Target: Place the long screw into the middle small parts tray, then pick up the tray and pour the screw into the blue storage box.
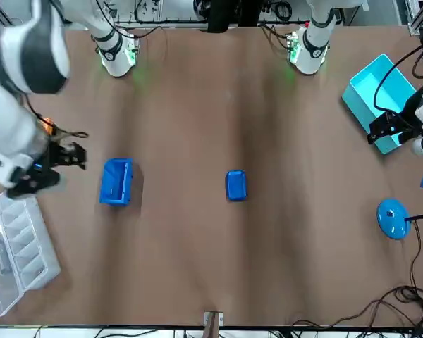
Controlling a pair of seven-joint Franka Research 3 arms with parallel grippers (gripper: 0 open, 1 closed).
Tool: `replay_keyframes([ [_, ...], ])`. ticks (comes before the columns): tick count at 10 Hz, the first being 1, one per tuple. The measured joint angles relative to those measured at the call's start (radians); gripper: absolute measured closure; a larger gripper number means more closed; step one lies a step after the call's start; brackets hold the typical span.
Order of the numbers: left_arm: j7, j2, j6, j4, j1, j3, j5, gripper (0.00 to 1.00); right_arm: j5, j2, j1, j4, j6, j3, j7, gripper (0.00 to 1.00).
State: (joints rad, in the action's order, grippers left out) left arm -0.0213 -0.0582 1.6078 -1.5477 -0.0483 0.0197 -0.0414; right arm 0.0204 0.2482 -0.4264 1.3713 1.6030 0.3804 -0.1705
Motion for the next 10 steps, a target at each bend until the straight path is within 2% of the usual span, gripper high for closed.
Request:
replay_keyframes([
  [3, 0.000, 0.000, 0.000, 0.000, 0.000, 0.000, 0.000, 0.00, -0.008, -0.100, 0.241, 0.016, -0.045, -0.152, -0.001, 0.00],
  [4, 0.000, 0.000, 0.000, 0.000, 0.000, 0.000, 0.000, 0.00, -0.008, -0.132, 0.270, 0.044, -0.044, -0.170, -0.001, 0.00],
  [6, 0.000, 0.000, 0.000, 0.000, 0.000, 0.000, 0.000, 0.00, -0.008, -0.182, 0.279, 0.109, -0.027, -0.175, 0.008, 0.00],
  [10, 0.000, 0.000, 0.000, 0.000, 0.000, 0.000, 0.000, 0.00, -0.008, -0.197, 0.281, 0.119, -0.036, -0.179, 0.072, 0.00],
])
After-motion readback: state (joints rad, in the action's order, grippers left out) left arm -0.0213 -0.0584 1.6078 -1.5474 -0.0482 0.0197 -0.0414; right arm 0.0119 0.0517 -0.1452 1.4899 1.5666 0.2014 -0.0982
